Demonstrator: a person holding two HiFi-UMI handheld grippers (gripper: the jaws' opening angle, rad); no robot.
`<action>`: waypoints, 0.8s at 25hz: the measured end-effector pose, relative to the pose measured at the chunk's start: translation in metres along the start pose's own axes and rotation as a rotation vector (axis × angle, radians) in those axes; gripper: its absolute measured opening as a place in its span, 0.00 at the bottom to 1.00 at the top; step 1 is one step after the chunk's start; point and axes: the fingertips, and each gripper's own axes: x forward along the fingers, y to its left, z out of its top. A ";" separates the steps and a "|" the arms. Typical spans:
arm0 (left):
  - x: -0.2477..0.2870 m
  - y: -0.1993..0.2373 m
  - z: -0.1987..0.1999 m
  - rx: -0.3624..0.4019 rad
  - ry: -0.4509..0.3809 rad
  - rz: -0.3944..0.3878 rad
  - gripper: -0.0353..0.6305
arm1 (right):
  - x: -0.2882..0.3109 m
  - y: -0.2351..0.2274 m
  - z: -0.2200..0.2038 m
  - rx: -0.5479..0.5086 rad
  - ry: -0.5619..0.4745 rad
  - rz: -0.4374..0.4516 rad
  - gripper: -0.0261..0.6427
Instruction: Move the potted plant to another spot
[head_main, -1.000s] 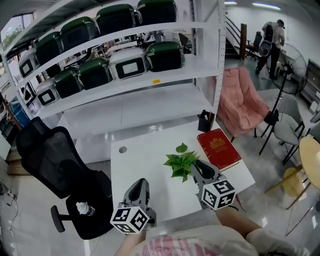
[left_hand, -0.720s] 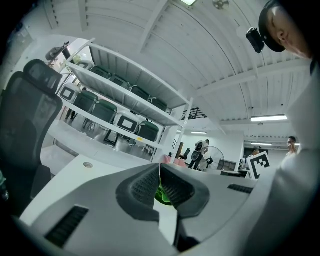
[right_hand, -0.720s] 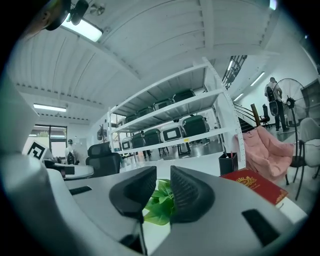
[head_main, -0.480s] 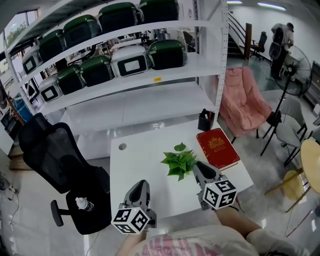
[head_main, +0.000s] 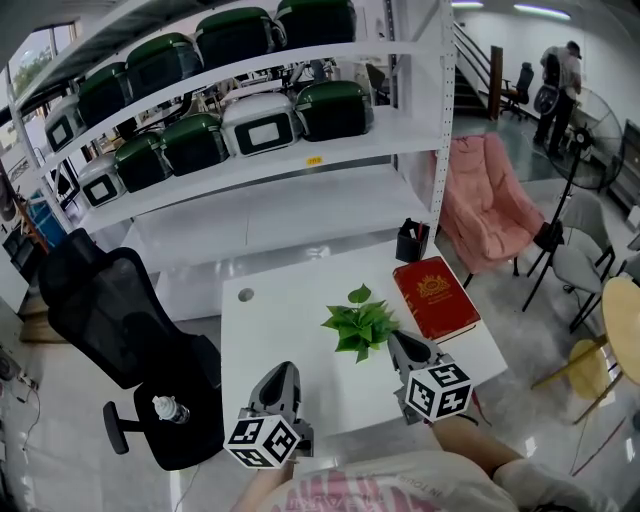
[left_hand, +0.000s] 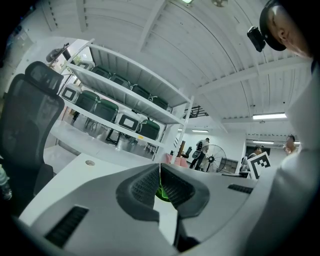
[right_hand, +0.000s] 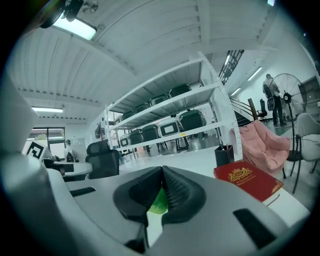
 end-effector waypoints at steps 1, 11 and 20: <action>0.000 0.001 -0.001 -0.001 0.002 0.001 0.09 | 0.000 0.000 -0.001 0.000 0.006 -0.002 0.06; 0.004 0.001 -0.012 -0.015 0.024 -0.009 0.09 | -0.003 -0.006 -0.016 -0.023 0.056 -0.030 0.06; 0.005 0.003 -0.013 -0.018 0.033 -0.013 0.09 | -0.002 -0.004 -0.019 -0.029 0.062 -0.032 0.06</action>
